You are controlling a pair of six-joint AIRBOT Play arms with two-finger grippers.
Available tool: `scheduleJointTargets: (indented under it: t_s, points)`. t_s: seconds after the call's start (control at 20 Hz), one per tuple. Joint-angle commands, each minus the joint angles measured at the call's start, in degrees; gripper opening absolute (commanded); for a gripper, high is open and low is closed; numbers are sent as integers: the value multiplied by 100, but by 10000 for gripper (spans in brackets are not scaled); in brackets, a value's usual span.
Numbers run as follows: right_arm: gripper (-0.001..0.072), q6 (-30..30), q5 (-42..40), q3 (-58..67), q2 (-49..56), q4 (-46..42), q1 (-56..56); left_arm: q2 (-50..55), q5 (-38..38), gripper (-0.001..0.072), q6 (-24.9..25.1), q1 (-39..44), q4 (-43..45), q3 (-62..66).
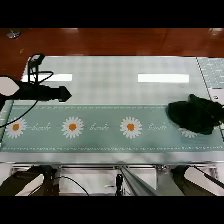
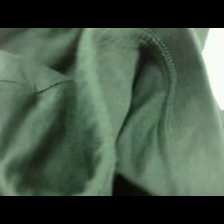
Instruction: Fold the shirts.
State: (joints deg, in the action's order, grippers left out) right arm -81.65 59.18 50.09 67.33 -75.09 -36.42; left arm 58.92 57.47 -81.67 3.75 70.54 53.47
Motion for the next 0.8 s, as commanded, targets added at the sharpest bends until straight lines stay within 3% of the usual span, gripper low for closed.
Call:
scheduleJointTargets:
  t_s: [0.0,0.1,0.45,0.75]
  points:
    - [24,372,-234,962,-369,809,721,-210,66,702,229,-564,-9,35]
    - [23,367,-334,1873,-654,1064,1211,-588,116,702,675,-752,-654,-37]
    - [22,184,11,4953,-922,1060,3106,-1631,-243,702,485,-761,-1158,-1480]
    - [22,345,638,5834,-896,984,4448,-1646,-505,702,599,-765,-1384,-2142]
